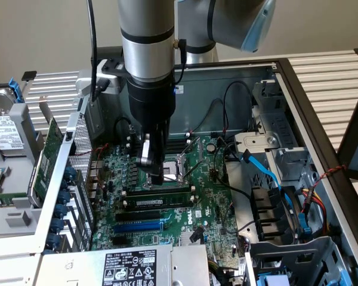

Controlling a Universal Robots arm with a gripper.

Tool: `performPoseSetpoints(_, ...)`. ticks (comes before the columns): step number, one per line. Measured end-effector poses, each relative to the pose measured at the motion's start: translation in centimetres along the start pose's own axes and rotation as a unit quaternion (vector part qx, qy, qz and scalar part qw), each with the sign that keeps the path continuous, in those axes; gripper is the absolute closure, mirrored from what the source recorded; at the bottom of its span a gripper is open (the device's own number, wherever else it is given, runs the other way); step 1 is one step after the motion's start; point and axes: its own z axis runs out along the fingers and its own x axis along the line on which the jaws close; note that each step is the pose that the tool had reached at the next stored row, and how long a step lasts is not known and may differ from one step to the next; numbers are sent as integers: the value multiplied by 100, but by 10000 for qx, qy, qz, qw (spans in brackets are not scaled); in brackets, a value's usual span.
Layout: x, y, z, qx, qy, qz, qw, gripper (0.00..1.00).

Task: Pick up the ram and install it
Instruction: 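Press down the ram until it locks into place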

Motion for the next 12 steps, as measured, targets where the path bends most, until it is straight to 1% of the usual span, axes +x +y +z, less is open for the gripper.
performPoseSetpoints(5, 0, 0, 3, -15, -1, 354, 9994, 89)
performPoseSetpoints(9, 0, 0, 4, -21, -3, 627, 9980, 89)
performPoseSetpoints(12, -1, 0, 5, -28, -4, 830, 9965, 89)
